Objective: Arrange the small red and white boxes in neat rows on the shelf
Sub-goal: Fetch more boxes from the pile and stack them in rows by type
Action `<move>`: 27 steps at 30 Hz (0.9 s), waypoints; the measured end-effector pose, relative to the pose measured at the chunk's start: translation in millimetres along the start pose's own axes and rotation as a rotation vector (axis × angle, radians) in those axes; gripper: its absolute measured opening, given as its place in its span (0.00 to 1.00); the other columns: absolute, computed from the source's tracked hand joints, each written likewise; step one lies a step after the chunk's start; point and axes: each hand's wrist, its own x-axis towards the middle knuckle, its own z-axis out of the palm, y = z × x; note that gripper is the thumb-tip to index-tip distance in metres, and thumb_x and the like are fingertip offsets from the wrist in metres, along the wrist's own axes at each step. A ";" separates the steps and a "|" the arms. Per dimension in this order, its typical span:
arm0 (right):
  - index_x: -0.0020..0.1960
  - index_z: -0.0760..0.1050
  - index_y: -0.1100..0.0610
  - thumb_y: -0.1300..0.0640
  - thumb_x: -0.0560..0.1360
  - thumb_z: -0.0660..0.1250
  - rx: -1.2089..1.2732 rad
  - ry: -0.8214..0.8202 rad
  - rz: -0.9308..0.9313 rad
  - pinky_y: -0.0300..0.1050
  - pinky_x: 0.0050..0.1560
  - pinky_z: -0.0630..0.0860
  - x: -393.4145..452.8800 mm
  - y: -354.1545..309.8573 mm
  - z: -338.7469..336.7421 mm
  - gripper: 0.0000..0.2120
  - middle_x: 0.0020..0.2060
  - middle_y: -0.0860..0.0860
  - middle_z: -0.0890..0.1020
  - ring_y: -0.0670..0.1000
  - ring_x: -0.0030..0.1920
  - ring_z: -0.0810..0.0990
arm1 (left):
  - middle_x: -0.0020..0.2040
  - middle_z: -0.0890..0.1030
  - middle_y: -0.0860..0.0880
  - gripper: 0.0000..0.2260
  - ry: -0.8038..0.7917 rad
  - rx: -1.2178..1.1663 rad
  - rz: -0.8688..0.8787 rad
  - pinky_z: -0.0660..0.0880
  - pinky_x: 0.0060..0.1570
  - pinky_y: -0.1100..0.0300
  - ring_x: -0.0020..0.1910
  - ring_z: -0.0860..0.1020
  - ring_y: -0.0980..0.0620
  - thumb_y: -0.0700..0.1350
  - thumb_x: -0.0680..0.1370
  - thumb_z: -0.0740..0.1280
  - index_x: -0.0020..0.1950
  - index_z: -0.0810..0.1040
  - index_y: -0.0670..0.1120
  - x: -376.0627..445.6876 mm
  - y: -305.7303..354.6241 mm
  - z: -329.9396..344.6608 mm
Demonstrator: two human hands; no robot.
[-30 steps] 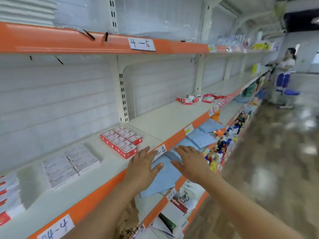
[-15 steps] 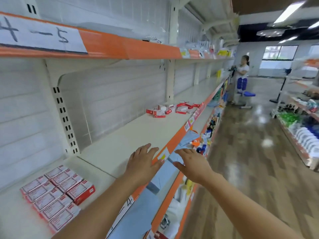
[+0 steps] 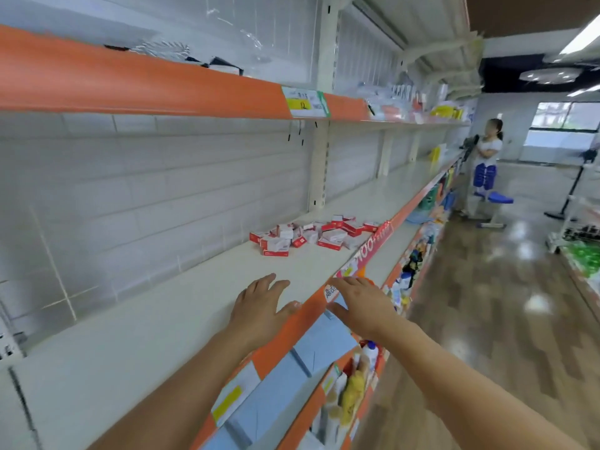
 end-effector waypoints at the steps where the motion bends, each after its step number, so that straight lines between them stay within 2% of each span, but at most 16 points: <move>1: 0.75 0.58 0.52 0.46 0.81 0.55 -0.002 -0.006 -0.022 0.51 0.68 0.65 10.6 10.9 1.0 0.24 0.71 0.51 0.67 0.54 0.70 0.64 | 0.77 0.54 0.51 0.24 0.005 0.001 -0.020 0.53 0.71 0.55 0.75 0.54 0.52 0.60 0.80 0.54 0.75 0.58 0.55 10.8 3.0 2.9; 10: 0.74 0.59 0.51 0.47 0.80 0.56 0.080 -0.053 -0.121 0.50 0.65 0.67 97.2 61.7 26.3 0.24 0.69 0.50 0.69 0.54 0.68 0.66 | 0.77 0.55 0.50 0.25 0.022 0.024 -0.205 0.56 0.72 0.53 0.75 0.55 0.50 0.58 0.80 0.57 0.76 0.58 0.53 88.7 -0.9 27.9; 21: 0.73 0.61 0.52 0.46 0.80 0.55 0.056 0.013 -0.208 0.50 0.62 0.68 213.9 63.6 41.2 0.23 0.68 0.53 0.71 0.56 0.66 0.70 | 0.76 0.59 0.50 0.28 0.144 0.011 -0.319 0.62 0.70 0.52 0.74 0.59 0.49 0.55 0.78 0.63 0.76 0.57 0.52 189.9 -37.8 37.0; 24: 0.73 0.61 0.52 0.46 0.81 0.54 0.076 0.015 -0.240 0.53 0.67 0.63 240.8 60.5 46.1 0.23 0.70 0.52 0.69 0.56 0.68 0.68 | 0.76 0.59 0.49 0.29 0.124 0.056 -0.349 0.62 0.70 0.52 0.74 0.59 0.48 0.51 0.78 0.64 0.76 0.56 0.51 205.5 -45.2 36.0; 27: 0.74 0.60 0.51 0.45 0.80 0.54 0.093 0.044 -0.267 0.54 0.69 0.61 265.3 53.6 50.8 0.24 0.72 0.51 0.66 0.55 0.71 0.65 | 0.77 0.56 0.49 0.31 0.092 0.113 -0.358 0.61 0.71 0.54 0.74 0.58 0.48 0.43 0.77 0.64 0.77 0.53 0.52 218.8 -48.8 35.6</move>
